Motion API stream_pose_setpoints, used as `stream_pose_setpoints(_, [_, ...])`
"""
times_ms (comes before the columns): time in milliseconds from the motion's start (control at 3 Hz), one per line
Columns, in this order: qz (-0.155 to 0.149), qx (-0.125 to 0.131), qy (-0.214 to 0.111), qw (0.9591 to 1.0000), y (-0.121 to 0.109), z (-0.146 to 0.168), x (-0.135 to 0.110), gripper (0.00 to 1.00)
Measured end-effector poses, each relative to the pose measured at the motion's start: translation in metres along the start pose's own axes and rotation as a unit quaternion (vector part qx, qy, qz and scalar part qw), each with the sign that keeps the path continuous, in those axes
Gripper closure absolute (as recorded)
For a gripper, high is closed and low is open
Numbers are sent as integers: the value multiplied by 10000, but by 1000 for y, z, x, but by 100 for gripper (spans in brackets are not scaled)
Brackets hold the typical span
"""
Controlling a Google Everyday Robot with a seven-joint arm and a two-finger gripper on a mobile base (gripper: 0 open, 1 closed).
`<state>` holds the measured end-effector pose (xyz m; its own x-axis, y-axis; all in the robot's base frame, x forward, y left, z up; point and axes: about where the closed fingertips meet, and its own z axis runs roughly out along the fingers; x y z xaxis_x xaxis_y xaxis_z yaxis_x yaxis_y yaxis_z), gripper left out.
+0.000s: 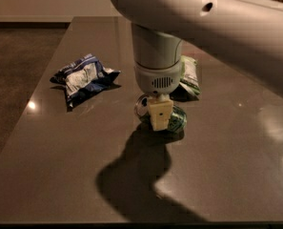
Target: Knock green can over
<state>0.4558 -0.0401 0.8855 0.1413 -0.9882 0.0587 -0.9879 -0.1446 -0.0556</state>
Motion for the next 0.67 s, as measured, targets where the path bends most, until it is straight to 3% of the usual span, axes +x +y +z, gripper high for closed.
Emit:
stream_pose_setpoints(333, [-148,-39,-55,9999,6,3,-10,0])
stream_pose_setpoints(667, [-148,-38,-55,9999,6,3,-10,0])
